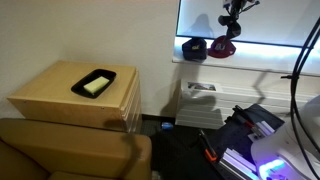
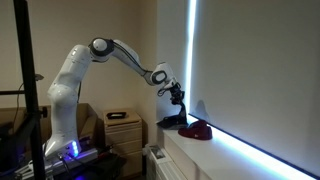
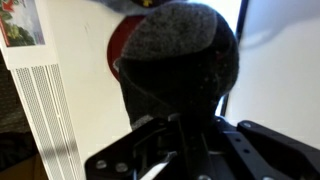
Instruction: Place the sock on the window sill
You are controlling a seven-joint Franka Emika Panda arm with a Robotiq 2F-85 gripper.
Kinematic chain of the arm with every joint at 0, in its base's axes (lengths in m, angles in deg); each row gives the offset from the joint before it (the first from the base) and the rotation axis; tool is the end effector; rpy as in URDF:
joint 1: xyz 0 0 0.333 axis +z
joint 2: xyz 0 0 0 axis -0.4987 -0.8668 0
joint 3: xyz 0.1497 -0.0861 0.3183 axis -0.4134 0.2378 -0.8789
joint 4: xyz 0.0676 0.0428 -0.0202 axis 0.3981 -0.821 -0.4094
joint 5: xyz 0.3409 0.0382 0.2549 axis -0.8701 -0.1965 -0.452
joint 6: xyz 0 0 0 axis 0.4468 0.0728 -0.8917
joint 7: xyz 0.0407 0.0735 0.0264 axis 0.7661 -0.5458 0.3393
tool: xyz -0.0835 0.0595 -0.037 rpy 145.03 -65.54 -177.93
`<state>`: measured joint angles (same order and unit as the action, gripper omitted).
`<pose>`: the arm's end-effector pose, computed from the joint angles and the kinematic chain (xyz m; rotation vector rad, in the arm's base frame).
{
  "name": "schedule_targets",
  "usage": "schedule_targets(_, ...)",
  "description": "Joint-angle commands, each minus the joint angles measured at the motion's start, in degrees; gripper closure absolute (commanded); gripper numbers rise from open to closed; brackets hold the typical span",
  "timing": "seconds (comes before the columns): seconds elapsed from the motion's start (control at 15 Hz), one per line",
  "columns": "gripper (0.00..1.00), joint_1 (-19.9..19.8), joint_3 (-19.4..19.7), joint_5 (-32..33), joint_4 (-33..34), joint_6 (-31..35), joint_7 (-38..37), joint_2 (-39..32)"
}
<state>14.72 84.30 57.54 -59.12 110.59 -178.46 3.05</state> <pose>0.5804 -0.4458 0.3899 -1.2264 2.6815 -0.7553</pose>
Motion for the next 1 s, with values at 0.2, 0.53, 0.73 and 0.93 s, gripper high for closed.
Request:
schedule_targets(0.2,0.98,-2.55,12.20,2.34,13.25,1.94,-12.93,-17.21)
schedule_targets(0.53,0.98,-5.13,14.92,-0.60,19.73,-2.34,-22.88,-28.15)
schedule_targets(0.73,0.98,-8.47,9.94,-5.06,22.69,-6.61,-25.98,-30.75)
schedule_targets(0.93,0.67,-11.37,4.92,-8.31,25.09,-9.37,-27.04,-31.72)
